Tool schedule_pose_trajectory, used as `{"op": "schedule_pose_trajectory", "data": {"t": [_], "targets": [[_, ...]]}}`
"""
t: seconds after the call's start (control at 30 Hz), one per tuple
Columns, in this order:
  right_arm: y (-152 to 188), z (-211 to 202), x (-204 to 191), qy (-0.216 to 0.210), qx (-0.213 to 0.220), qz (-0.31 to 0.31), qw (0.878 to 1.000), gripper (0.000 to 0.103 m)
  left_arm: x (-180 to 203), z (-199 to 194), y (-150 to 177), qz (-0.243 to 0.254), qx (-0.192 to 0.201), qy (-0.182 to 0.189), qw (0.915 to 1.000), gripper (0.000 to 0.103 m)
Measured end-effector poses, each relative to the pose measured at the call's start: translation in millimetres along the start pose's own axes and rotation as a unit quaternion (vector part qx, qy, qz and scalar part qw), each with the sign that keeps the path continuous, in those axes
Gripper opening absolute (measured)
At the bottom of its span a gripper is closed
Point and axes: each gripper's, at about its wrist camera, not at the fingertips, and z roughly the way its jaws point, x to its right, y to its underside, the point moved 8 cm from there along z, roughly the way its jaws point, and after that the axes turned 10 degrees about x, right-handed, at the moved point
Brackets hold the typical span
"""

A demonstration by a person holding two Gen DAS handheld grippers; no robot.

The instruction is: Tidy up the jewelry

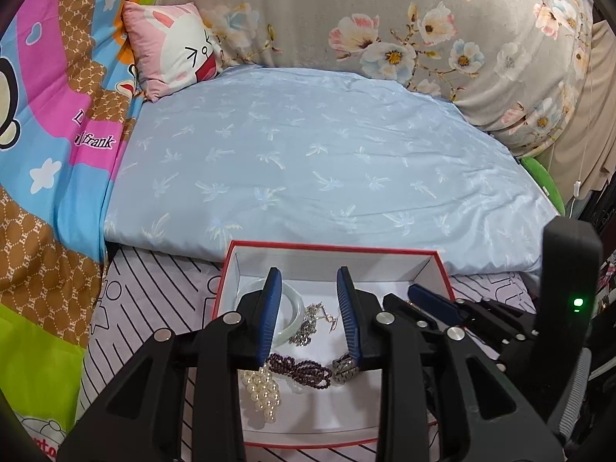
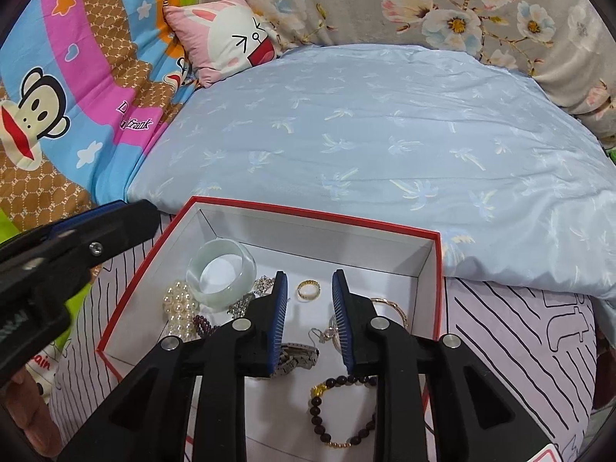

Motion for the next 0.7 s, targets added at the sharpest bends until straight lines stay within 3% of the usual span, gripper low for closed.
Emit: {"op": "schedule_pose_trajectory", "data": {"t": [0.5, 0.7], "targets": [[29, -50, 8, 0.015, 0.015, 0.028, 0.999, 0.026, -10, -11, 36, 0.001, -0.015, -0.021, 0.9997, 0.029], [44, -79, 10, 0.039, 0.026, 0.036, 0.998, 0.035, -13, -20, 55, 0.002, -0.021, -0.031, 0.9993, 0.029]]}}
